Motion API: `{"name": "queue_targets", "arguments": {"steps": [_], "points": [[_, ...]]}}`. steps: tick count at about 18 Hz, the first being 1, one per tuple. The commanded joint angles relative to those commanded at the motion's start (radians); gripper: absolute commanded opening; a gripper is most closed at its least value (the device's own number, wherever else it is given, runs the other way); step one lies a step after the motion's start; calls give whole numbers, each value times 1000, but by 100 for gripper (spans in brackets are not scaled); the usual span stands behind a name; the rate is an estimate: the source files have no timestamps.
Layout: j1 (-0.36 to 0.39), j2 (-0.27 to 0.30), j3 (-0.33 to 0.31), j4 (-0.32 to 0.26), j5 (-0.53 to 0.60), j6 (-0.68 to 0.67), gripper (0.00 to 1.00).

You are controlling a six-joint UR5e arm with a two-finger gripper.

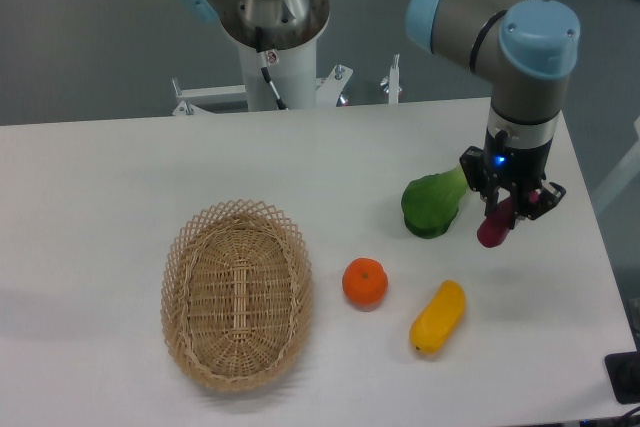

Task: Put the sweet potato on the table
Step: 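Hold the purple sweet potato in the gripper above the table, then lower the held sweet potato onto the table beside the bok choy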

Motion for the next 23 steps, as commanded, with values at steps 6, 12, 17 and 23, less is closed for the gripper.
{"name": "queue_targets", "arguments": {"steps": [6,12,17,23], "points": [[5,2,-20,29,2,0,32],[9,-3,-28,32,2,34,32],[46,-29,-84,124,2,92,32],[66,-130,-104,238,2,126,32]]}}
